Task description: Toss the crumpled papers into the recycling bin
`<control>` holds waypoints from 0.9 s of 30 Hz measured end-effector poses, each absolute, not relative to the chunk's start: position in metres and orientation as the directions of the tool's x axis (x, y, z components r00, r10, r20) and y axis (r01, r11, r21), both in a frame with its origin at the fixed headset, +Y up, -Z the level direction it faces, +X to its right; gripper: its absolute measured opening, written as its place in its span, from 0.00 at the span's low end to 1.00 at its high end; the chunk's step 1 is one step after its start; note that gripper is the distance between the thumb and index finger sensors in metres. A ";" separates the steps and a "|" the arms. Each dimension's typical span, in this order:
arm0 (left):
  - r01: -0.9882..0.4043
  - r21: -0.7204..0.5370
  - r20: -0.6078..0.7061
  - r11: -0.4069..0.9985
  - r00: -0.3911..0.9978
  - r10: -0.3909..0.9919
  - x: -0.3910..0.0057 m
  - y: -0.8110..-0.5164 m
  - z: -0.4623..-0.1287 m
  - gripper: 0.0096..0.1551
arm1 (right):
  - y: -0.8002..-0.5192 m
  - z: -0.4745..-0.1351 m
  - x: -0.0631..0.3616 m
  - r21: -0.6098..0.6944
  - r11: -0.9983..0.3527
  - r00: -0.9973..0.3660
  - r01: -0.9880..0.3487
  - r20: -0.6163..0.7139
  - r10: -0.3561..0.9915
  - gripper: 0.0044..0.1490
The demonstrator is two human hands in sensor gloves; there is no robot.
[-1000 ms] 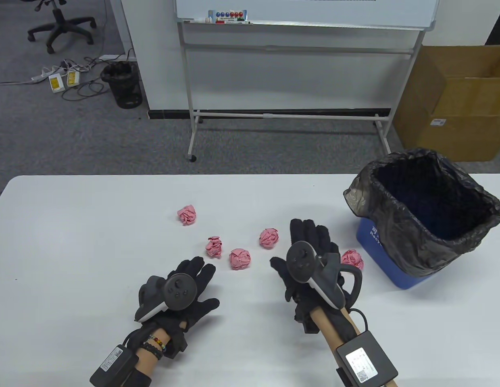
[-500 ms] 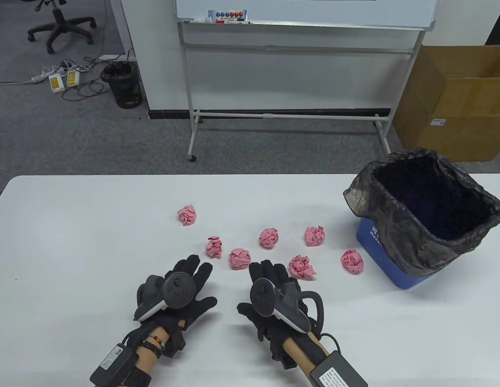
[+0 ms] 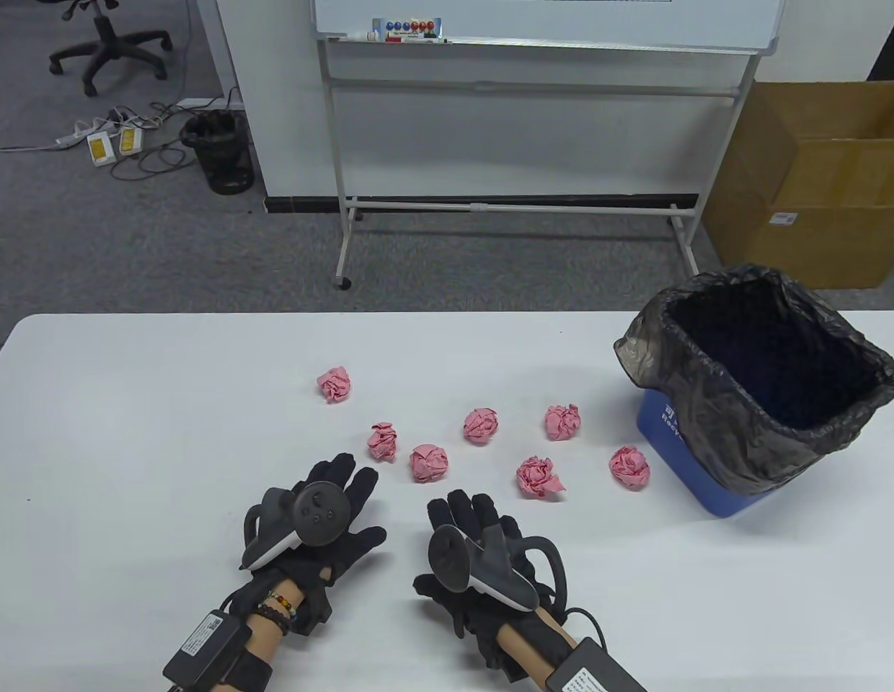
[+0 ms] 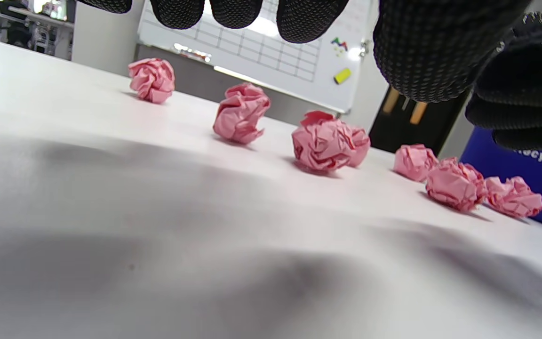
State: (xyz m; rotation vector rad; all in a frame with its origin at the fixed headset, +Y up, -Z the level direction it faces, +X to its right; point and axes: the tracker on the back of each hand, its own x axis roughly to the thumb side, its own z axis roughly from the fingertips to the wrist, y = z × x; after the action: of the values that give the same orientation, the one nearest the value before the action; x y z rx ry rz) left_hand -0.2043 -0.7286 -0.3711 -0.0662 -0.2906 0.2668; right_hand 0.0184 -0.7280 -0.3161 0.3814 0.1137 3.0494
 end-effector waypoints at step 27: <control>-0.246 -0.012 -0.029 0.969 0.969 0.246 -0.234 -0.716 -0.530 0.46 | -0.727 -0.312 0.021 0.124 -0.989 -0.962 -0.081 0.251 0.110 0.63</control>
State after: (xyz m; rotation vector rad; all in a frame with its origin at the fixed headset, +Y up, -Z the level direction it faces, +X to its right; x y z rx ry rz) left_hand -0.2339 -0.7157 -0.5301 -0.0156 0.0271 0.2484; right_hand 0.0209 -0.7267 -0.3118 0.3951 0.1713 3.0140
